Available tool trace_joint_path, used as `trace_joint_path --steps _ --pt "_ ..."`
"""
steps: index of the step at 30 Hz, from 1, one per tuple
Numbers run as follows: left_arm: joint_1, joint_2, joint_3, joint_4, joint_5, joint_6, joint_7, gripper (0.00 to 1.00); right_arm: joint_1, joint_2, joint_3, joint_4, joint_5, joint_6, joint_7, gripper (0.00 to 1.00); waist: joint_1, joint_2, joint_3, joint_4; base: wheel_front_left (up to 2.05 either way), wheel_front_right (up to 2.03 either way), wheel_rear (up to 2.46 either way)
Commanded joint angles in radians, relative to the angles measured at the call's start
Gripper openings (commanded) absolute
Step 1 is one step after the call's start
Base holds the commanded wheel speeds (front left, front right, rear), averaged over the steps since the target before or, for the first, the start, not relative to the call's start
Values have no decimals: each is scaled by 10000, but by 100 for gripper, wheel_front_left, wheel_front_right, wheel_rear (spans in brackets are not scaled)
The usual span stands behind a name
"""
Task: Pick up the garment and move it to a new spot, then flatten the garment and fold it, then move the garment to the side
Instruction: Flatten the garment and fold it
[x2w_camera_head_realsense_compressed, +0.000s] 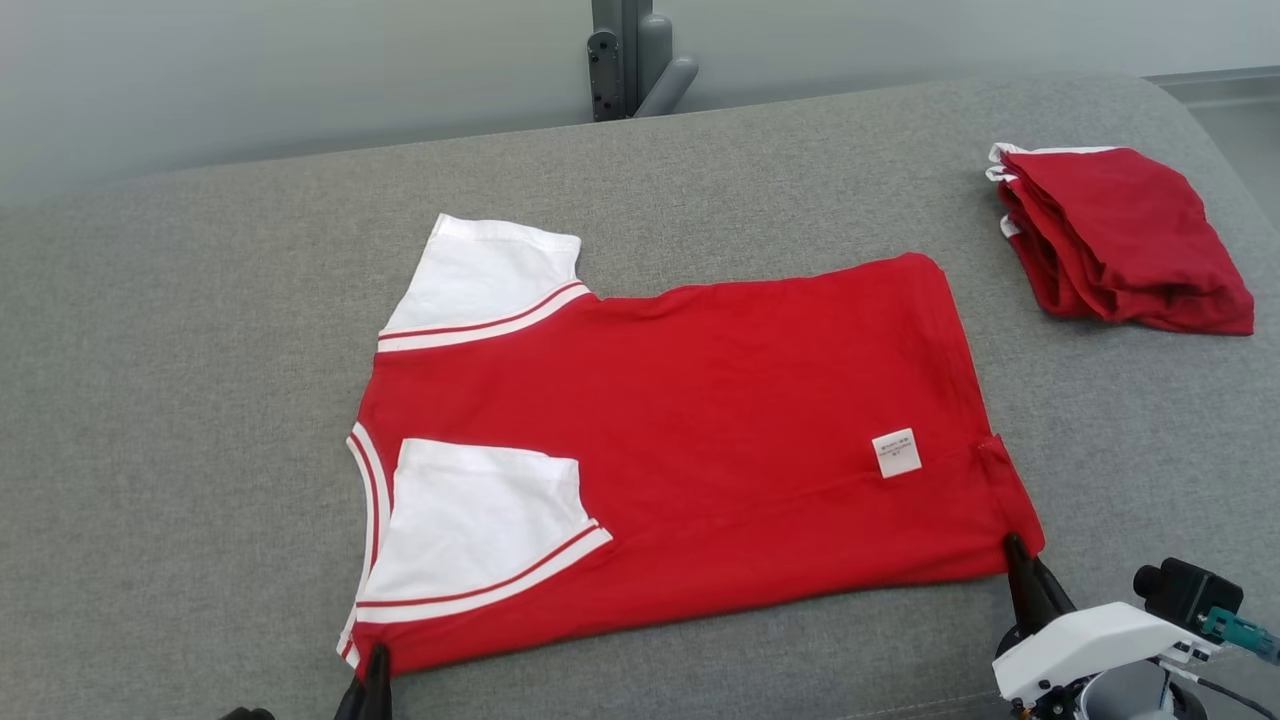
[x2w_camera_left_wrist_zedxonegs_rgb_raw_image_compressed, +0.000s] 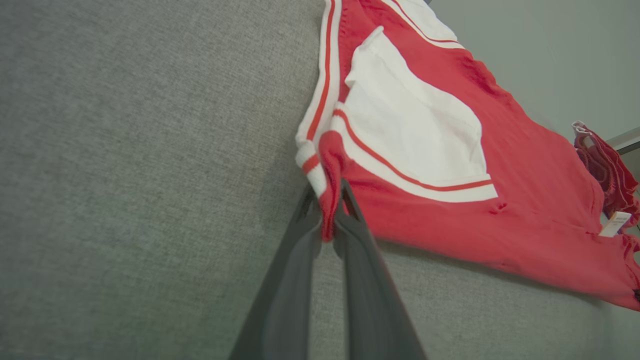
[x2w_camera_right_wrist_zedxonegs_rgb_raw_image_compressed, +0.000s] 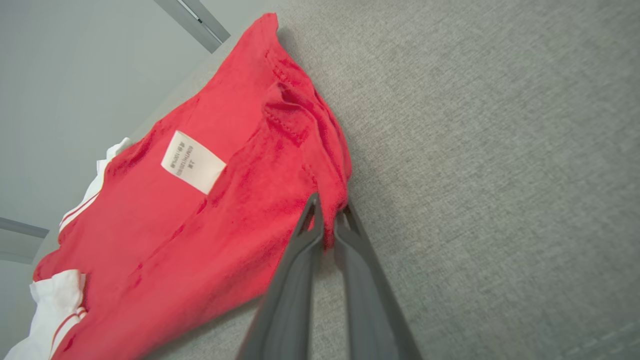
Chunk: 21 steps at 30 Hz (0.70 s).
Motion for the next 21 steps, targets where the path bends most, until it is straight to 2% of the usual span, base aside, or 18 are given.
trace_joint_path --steps 1,2,3,4,10,13,16,19,21 --pt "105 101 20 24 103 63 -83 1 155 -13 -63 17 -100 -9 58 17 0 61 -30 0 0 0 0" --pt "72 89 23 48 111 94 -98 33 174 -12 -52 21 -68 -9 103 42 0 61 -49 -9 0 0 0" --pt "35 97 44 48 127 116 -127 67 199 -12 -22 2 -23 -9 137 100 0 61 -68 -23 0 0 0" --pt "9 125 68 38 144 122 -159 100 220 -10 3 -43 12 -7 162 100 0 61 -85 -43 0 0 0" --pt "-322 713 194 -212 497 170 -118 100 290 -8 -335 -442 -322 -7 186 100 0 61 -112 -229 0 0 0" --pt "-881 1186 132 -302 819 43 -4 100 62 -14 -721 -774 -744 -7 113 100 0 61 -46 -344 0 0 0" --pt "-1459 1395 47 -429 1023 3 231 100 -96 -31 -844 -1085 -988 -6 158 100 0 61 43 -412 0 0 0" --pt "-2534 1773 -101 -526 1323 108 806 100 -344 -138 -749 -1569 -1363 -6 254 100 0 61 306 -556 0 0 0" --pt "-3834 1974 -289 -352 1594 43 1446 100 -682 -230 -576 -1973 -1634 -6 284 100 0 61 697 -724 0 0 0"
